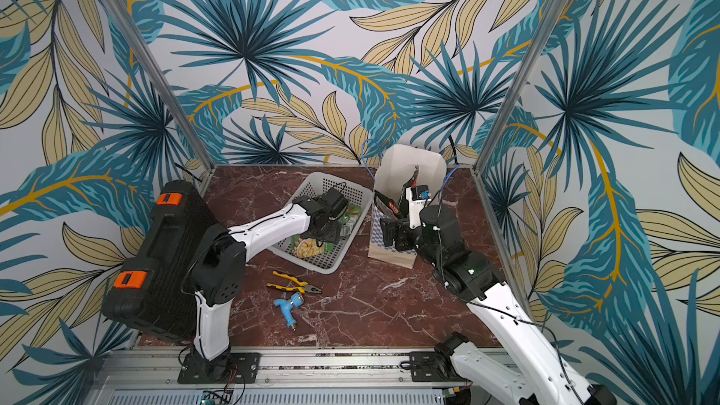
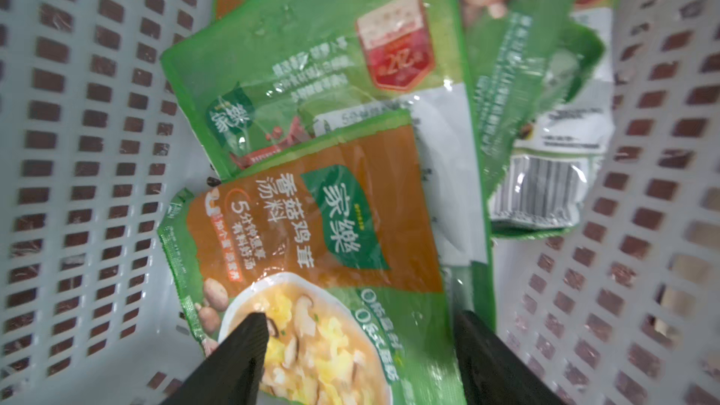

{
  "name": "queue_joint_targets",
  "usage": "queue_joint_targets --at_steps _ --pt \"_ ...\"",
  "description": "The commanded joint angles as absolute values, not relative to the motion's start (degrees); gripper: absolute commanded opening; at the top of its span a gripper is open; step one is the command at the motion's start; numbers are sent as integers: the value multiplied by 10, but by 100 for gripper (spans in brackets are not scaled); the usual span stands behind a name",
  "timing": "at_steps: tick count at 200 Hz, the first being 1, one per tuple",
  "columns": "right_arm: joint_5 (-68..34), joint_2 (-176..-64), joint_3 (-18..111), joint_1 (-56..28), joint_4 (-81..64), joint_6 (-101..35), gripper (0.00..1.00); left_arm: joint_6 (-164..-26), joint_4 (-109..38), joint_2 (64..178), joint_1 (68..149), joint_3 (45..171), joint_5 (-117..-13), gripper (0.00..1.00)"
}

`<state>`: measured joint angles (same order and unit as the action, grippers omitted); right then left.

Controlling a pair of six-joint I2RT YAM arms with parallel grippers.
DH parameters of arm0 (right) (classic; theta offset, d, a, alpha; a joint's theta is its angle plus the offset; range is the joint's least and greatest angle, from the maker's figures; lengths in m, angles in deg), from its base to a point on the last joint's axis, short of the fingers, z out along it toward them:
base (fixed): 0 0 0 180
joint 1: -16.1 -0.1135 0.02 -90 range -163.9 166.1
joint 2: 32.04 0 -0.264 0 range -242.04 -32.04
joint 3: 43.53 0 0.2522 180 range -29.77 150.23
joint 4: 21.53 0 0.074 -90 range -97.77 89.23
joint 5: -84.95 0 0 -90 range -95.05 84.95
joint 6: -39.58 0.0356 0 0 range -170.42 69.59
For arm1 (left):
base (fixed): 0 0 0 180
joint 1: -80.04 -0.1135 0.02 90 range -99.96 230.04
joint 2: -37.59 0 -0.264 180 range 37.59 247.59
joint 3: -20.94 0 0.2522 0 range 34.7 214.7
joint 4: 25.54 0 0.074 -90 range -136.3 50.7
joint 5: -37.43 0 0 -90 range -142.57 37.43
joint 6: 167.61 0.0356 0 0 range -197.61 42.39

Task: Place the condiment packets inside the bag
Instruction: Pick up the condiment packet from the storage box.

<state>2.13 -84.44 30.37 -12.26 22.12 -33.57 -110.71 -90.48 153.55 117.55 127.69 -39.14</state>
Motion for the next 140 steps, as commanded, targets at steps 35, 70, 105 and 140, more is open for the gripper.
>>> queue_joint_targets --at_steps 35,70,105,140 --pt "17 -842 294 -122 222 -347 96 -1151 -911 1582 1163 1374 -428 86" --pt "17 -838 295 -122 224 -350 96 -1168 -949 1599 1162 1396 -387 78" --pt "16 -837 295 -122 224 -352 96 -1175 -964 1586 1160 1386 -360 60" --pt "13 -838 294 -122 223 -352 96 -1176 -954 1546 1160 1354 -346 42"
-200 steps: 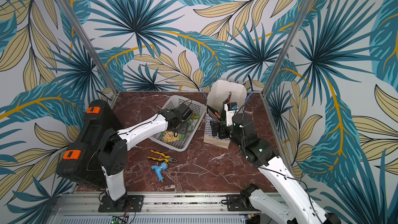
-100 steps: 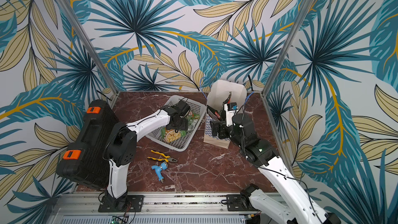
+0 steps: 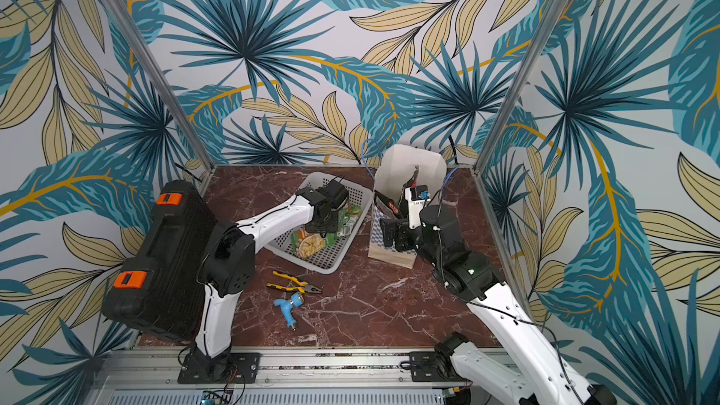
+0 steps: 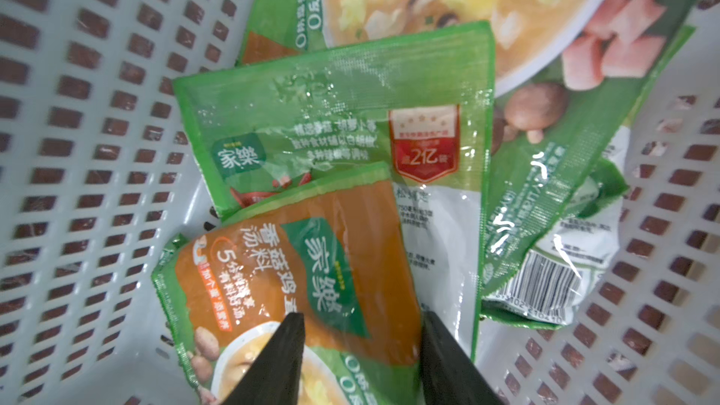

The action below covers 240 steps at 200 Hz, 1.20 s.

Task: Place the condiment packets inside the bag
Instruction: Pick up the condiment packet from the storage box.

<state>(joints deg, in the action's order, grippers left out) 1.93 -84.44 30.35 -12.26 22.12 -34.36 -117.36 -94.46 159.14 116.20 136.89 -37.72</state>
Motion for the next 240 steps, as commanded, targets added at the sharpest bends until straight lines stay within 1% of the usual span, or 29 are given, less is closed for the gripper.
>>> queue_joint_targets --at_steps 1,24,40,63,88,111,116,159,176,214,240 --pt "13 -838 294 -122 223 -352 96 -1176 -953 1544 1160 1353 -346 41" --pt "12 -839 295 -121 223 -351 96 -1174 -951 1524 1158 1338 -336 24" --pt "12 -838 295 -122 222 -352 96 -1173 -955 1516 1156 1334 -334 17" --pt "12 -838 295 -122 222 -351 96 -1166 -962 1498 1155 1326 -328 0" --pt "12 -835 294 -122 220 -350 96 -1146 -961 1462 1163 1323 -329 0" --pt "19 -826 289 -122 216 -350 97 -1120 -954 1415 1188 1338 -323 0" --pt "22 -823 288 -122 214 -349 99 -1115 -951 1405 1195 1344 -320 0" --pt "52 -792 275 -122 206 -346 99 -1082 -954 1351 1233 1428 -331 0" --pt "84 -775 269 -122 204 -343 100 -1069 -931 1328 1254 1454 -330 0" --pt "173 -729 251 -121 202 -334 100 -1028 -832 1292 1314 1503 -327 0" --pt "220 -708 245 -121 205 -329 100 -1010 -789 1297 1339 1551 -363 0"
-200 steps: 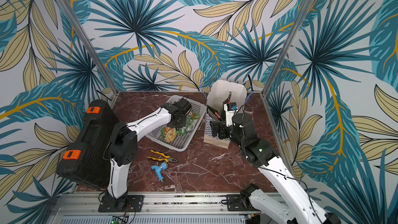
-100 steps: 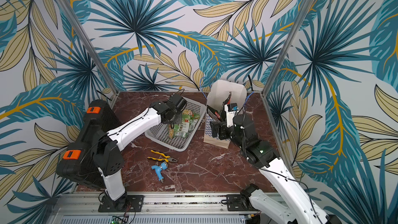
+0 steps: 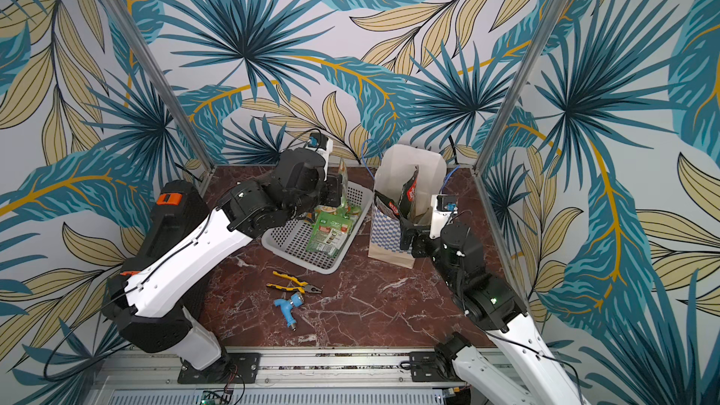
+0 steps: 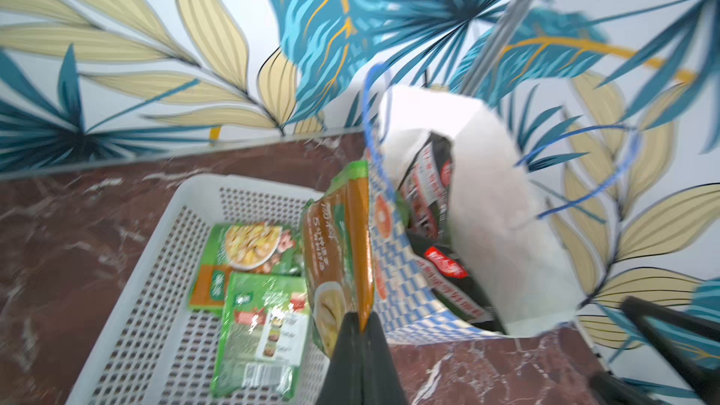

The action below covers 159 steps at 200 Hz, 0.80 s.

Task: Place the condiment packets inside the bag
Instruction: Pick up the condiment packet from the storage box, then place the condiment packet in the paper bag.

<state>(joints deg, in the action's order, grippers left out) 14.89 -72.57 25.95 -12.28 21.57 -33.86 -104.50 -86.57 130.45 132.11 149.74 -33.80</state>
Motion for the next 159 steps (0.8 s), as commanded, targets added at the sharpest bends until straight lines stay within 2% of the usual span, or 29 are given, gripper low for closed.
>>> queue_joint_targets --at_steps 1,50,99,159 --pt "222 -708 245 -122 205 -329 100 -1009 -788 1298 1339 1552 -365 0" --pt "250 -689 239 -122 206 -323 100 -985 -750 1383 1353 1663 -431 0" --pt "241 -690 240 -121 206 -327 99 -907 -782 1532 1352 1831 -389 0" --pt "201 -700 240 -122 195 -333 100 -865 -758 1606 1340 1832 -388 0"
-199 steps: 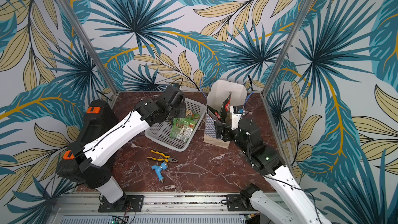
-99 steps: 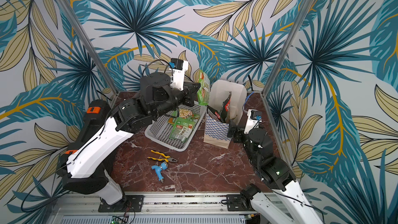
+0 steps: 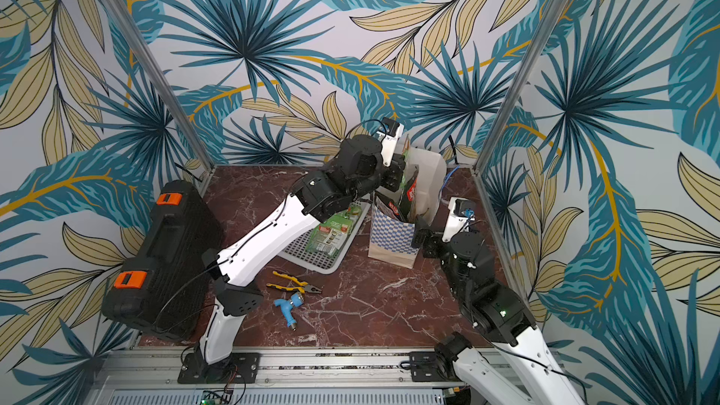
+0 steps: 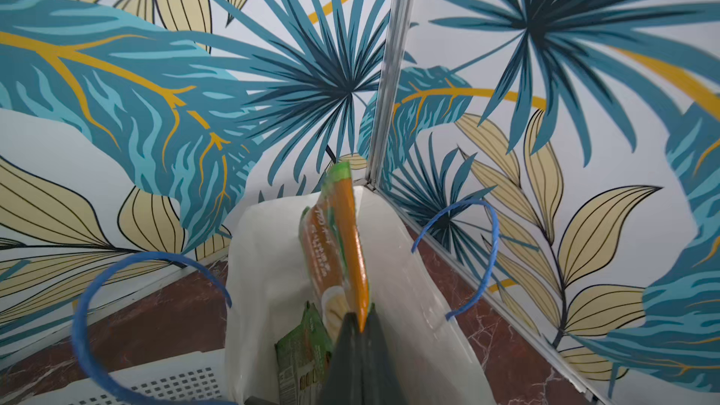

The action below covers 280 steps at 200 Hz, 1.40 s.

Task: Place the condiment packets inside the bag
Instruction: Place the condiment packet in the paper bag.

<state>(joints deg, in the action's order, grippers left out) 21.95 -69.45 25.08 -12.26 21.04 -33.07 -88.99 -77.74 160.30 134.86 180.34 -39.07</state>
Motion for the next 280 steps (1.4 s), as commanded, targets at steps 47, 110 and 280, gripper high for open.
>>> queue_joint_targets --at_steps 47,110,280 --pt "179 -707 242 -122 192 -332 99 -849 -793 1602 1331 1823 -376 63" --pt "111 -728 246 -122 179 -322 100 -848 -768 1420 1341 1590 -389 87" --pt "63 -1063 468 -289 263 -383 99 -1063 -535 1097 1127 869 -322 100"
